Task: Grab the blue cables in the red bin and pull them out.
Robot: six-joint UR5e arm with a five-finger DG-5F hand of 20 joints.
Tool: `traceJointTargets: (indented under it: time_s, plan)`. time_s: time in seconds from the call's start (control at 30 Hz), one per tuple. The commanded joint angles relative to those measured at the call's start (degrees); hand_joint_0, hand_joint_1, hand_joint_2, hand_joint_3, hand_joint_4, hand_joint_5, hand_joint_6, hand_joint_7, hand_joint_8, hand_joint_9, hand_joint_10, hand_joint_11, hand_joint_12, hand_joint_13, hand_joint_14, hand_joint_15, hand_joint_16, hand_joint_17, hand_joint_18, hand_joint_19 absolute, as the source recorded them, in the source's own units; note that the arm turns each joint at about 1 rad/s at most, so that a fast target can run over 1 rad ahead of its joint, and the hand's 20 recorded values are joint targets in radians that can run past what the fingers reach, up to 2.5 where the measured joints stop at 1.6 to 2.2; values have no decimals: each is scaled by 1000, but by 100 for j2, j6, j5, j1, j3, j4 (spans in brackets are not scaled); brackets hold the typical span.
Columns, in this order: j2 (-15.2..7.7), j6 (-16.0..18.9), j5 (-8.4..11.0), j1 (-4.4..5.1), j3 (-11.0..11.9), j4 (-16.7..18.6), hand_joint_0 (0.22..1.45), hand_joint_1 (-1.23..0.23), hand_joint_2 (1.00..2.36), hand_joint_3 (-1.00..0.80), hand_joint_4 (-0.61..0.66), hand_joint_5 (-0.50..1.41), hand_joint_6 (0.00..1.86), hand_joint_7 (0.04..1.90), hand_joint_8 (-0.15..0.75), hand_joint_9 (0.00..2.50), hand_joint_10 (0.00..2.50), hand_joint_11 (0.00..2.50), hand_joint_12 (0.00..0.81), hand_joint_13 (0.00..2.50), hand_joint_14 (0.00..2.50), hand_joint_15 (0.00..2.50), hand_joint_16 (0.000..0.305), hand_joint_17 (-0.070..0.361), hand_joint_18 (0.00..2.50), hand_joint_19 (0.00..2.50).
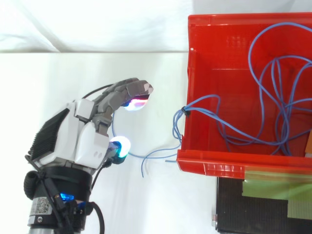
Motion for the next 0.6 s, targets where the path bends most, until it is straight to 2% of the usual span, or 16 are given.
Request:
traceJointTargets:
  time_s: [0.0,0.27,0.4,0.57]
  plan:
    - [3,-48,-8,-14,5,-95,760,-900,1000,-1000,172,629,13,548,236,548,16,383,353,585,16,408,52,117,461,504]
    - [3,-426,-8,-5,31,-183,761,-899,1000,-1000,173,628,13,547,236,545,18,390,351,584,18,410,52,117,460,504]
    - [3,-707,9,4,207,-341,760,-898,1000,-1000,172,623,13,549,236,546,16,391,353,586,17,410,52,117,460,507]
    - [3,-971,27,30,224,-394,759,-898,1000,-1000,176,620,13,554,235,545,16,382,352,587,16,410,52,117,461,504]
